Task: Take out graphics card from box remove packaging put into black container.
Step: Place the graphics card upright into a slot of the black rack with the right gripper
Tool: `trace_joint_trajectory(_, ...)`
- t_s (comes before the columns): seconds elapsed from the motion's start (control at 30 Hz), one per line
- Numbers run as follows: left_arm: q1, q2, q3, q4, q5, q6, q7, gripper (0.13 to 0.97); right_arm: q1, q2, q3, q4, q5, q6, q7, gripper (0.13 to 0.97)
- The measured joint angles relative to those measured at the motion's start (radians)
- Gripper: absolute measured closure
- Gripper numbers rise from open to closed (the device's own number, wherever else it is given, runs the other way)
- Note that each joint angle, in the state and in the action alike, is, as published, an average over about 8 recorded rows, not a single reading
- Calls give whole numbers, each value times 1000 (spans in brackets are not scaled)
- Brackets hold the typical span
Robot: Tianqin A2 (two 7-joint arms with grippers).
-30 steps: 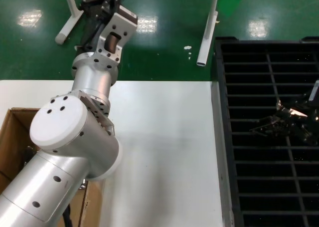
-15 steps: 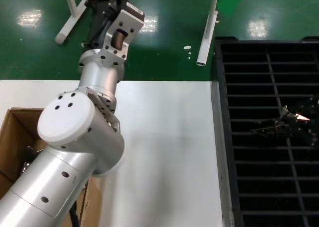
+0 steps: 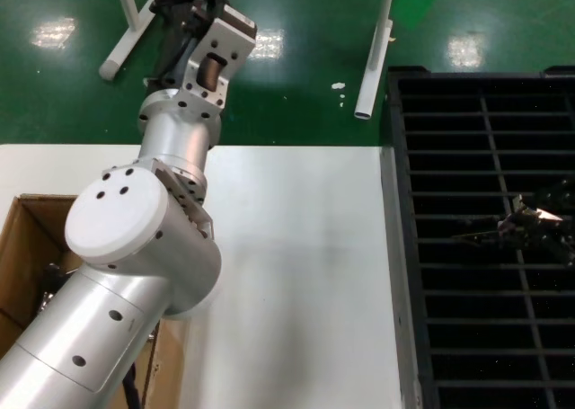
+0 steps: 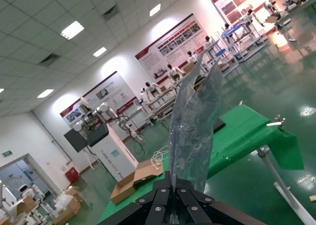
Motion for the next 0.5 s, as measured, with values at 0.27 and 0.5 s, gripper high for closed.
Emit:
trace_joint_trajectory(0.27,9,1,-2,-12,6,-1,-2,955,10,18,-2,0,26,4,-12,903)
trace_joint_trajectory(0.5,17,-1,-3,-26,8,-6,-1,955,16,33,-5,0,43,6,-20,903)
